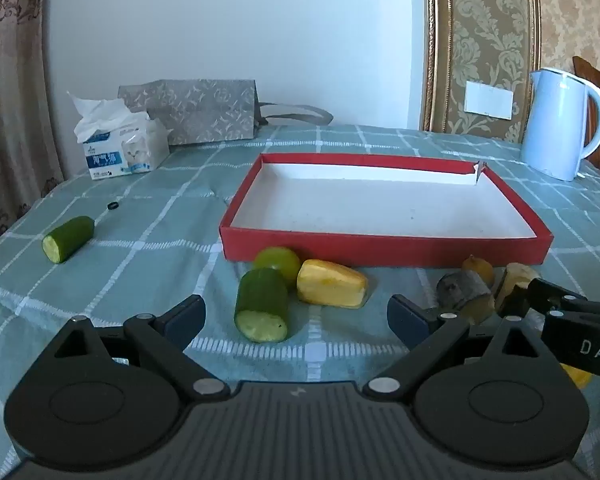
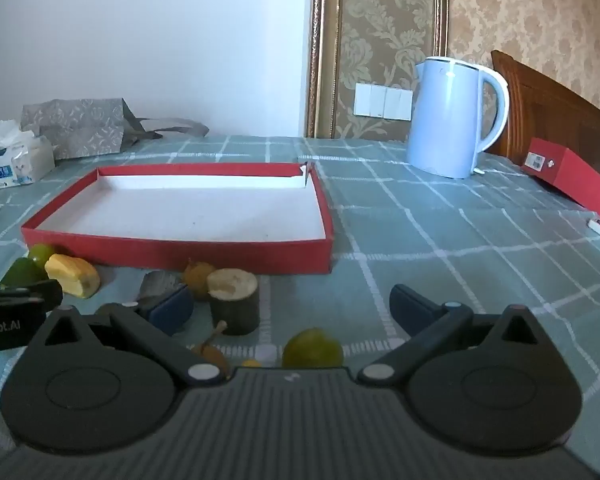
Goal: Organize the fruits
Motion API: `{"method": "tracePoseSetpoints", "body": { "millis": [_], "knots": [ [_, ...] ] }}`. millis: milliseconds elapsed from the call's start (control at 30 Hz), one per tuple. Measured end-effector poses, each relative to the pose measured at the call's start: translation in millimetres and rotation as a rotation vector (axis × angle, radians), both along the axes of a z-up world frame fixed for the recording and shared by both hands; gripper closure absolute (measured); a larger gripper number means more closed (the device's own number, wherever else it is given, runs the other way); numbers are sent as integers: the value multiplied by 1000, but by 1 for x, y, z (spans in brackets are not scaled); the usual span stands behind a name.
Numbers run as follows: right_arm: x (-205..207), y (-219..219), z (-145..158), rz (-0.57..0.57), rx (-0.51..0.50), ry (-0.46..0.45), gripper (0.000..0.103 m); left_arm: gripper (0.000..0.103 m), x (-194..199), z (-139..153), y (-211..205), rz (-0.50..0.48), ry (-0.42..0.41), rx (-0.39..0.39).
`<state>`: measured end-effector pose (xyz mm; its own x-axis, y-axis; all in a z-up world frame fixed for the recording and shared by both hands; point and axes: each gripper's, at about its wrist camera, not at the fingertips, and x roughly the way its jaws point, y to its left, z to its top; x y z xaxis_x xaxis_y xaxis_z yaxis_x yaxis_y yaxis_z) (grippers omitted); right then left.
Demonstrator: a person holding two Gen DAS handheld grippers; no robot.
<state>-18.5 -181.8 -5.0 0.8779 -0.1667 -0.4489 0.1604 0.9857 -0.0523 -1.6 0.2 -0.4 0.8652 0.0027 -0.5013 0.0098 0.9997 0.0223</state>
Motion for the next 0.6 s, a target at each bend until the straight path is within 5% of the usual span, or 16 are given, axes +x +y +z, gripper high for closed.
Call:
{"method": "tracePoseSetpoints", "body": {
  "millis": [133, 333, 600],
  "knots": [
    [-7, 6, 0, -13, -74, -24, 0, 5, -3, -4, 4, 1, 13, -27],
    [-2, -7, -2, -6, 10, 21, 0, 5, 6, -10, 11, 4, 43, -32],
    [1, 2, -6, 0, -26, 23, 0, 5, 5, -12, 9, -2, 49, -41]
  ]
}}
